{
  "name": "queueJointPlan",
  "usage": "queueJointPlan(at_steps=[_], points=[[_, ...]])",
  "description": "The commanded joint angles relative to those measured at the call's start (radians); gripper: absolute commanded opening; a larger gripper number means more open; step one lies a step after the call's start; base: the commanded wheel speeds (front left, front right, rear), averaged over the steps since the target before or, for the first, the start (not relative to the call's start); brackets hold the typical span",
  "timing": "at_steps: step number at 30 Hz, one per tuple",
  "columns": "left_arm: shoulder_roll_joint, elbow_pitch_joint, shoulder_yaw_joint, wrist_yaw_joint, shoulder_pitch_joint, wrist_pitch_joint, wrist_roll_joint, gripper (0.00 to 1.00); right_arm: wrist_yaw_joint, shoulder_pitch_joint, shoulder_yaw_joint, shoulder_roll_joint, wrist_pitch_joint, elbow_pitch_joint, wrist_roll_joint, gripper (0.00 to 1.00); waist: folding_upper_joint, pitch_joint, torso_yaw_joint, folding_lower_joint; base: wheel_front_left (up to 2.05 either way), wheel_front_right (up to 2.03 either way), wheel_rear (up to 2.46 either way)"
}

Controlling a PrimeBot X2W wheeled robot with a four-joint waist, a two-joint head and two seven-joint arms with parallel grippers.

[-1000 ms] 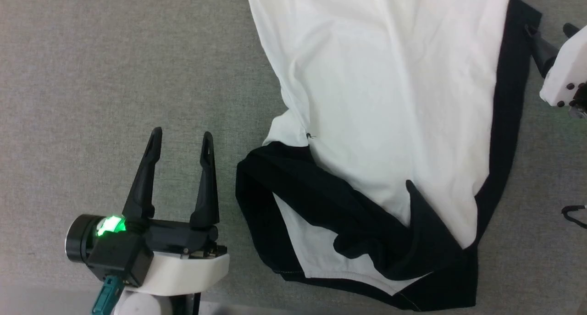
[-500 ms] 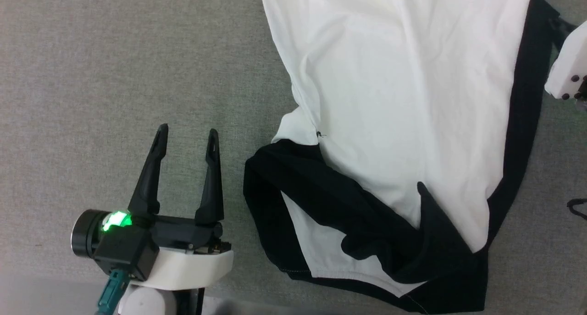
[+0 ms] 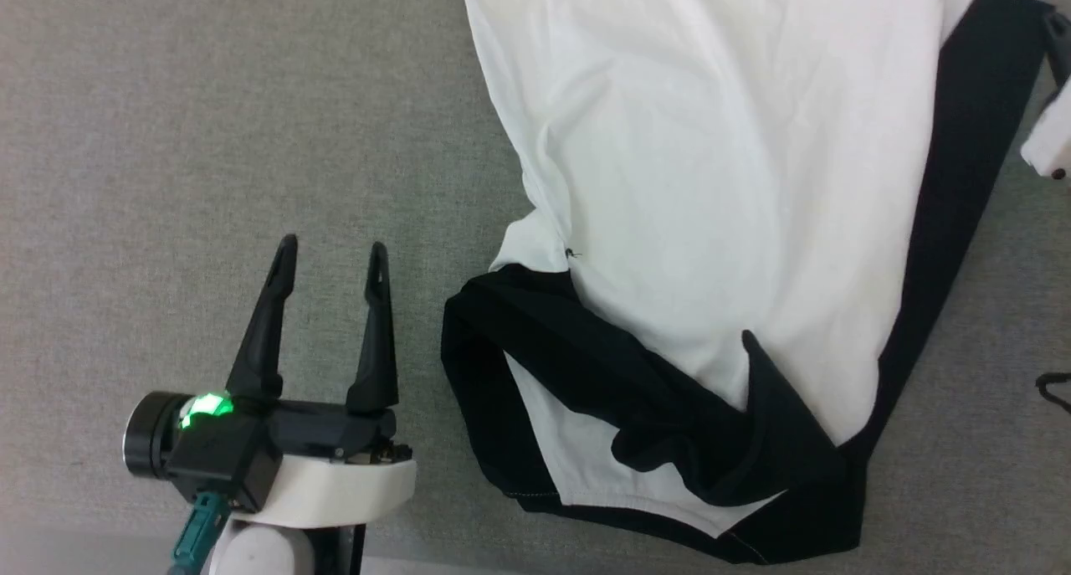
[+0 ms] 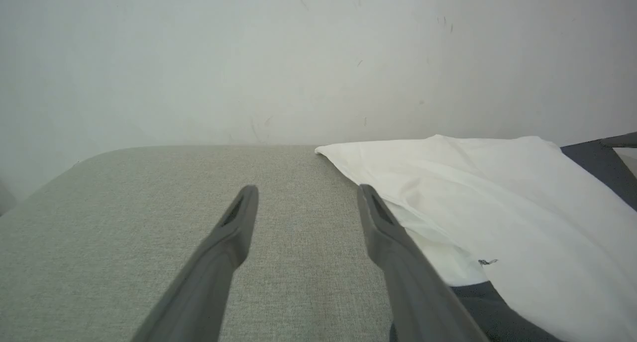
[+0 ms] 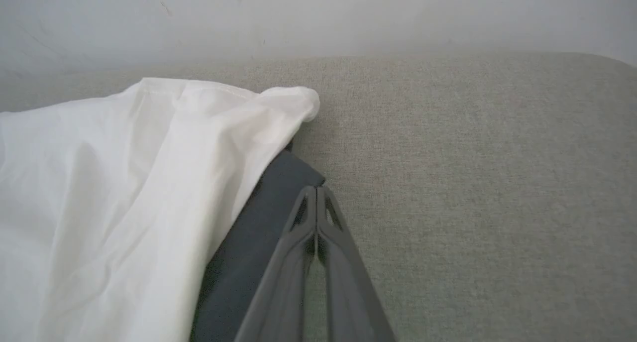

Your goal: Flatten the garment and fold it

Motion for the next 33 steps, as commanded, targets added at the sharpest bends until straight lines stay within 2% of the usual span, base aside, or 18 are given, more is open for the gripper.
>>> queueJointPlan(at_steps=[1,16,20,25,33], points=[[-0.005,0.002,0.007,-0.001,0.012,-0.005,-0.006,1.00,-0.001,0.018,-0.011,-0.001,-0.010,-0.009,0.008,0.00,0.0000,-0.044,-0.015,0.0000,0.00,0.00,0.00],[-0.005,0.014,0.044,-0.004,0.126,-0.005,-0.005,1.00,-0.001,0.228,-0.118,0.039,-0.006,-0.222,0.073,0.00,0.0000,-0.251,-0.055,0.0000,0.00,0.00,0.00],[-0.005,0.018,0.049,-0.001,0.162,-0.005,-0.010,1.00,-0.001,0.288,-0.107,0.062,-0.007,-0.301,0.080,0.00,0.0000,-0.312,-0.061,0.0000,0.00,0.00,0.00],[-0.005,0.023,0.054,0.002,0.210,-0.005,-0.014,1.00,-0.001,0.353,-0.027,0.085,0.014,-0.377,0.103,0.00,0.0000,-0.374,-0.069,0.0000,0.00,0.00,0.00],[-0.005,0.023,0.054,0.005,0.250,-0.005,-0.013,1.00,-0.001,0.470,0.215,0.096,0.059,-0.444,0.173,0.00,0.0000,-0.421,-0.058,0.0000,0.00,0.00,0.00]])
